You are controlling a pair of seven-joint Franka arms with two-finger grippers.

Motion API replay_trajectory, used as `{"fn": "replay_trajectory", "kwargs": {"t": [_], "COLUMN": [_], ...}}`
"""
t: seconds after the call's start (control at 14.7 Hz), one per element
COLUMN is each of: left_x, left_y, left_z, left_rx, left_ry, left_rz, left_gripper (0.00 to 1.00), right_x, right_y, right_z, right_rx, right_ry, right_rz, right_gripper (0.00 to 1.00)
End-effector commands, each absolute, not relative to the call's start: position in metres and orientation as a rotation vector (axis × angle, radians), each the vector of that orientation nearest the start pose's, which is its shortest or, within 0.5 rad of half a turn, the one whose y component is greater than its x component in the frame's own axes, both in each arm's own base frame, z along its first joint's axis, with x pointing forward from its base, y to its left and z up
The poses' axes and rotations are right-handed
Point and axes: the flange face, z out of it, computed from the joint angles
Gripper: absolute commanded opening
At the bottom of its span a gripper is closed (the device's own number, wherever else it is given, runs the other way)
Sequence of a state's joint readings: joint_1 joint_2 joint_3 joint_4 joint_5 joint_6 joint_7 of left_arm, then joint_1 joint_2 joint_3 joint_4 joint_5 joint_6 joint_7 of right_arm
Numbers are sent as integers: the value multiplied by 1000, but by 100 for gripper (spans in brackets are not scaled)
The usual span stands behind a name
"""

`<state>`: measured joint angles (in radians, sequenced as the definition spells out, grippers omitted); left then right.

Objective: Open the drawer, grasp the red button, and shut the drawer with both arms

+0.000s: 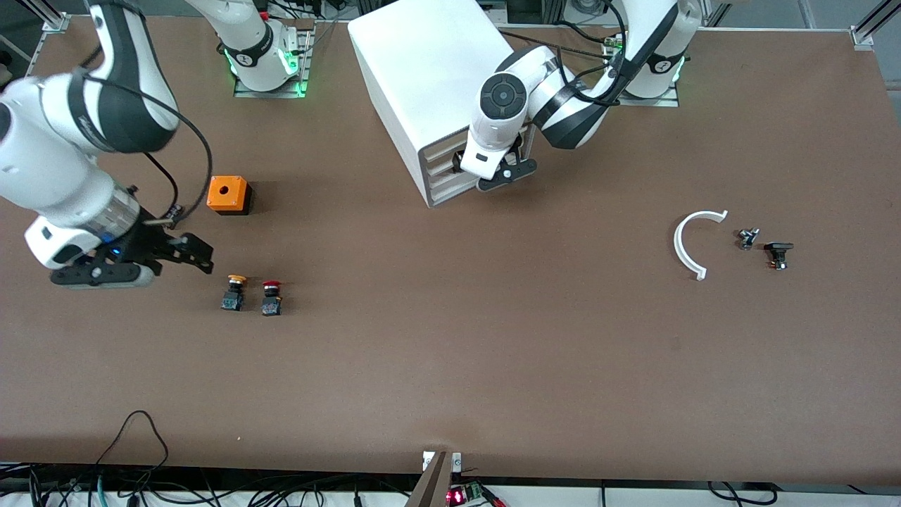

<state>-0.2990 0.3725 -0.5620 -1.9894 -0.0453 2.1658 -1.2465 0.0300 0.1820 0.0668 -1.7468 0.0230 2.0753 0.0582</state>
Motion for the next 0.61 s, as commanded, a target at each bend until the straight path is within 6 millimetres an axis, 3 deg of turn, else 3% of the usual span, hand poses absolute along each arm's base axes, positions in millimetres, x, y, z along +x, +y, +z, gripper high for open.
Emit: {"fn": "replay_trajectory", "kwargs": {"t": [0.0,0.14,0.27,0.41,0.54], "left_x": [387,403,438,481,526], "left_y": [-442,-440,-424,-388,-333], "left_z": [309,330,368,403,431], "left_rx": [-3025,-3020,-2997,-3020,-3074], "left_ry": [-697,-701,-708,-590,-435], "left_rz": [465,473,495,488,476], "left_gripper": [99,99,100,100,100], "right_x": [598,579,562,546,535], "right_y": [55,41,45,42,34], "right_z": [520,548,571,587,595], "right_rx": [-3098,-3107,-3112,-3117,-3120], "right_ry": [-51,-14,-28,-20,27], "right_rz": [-192,-162,-167,-129,-84], "right_gripper": [100,100,100,100,100]}}
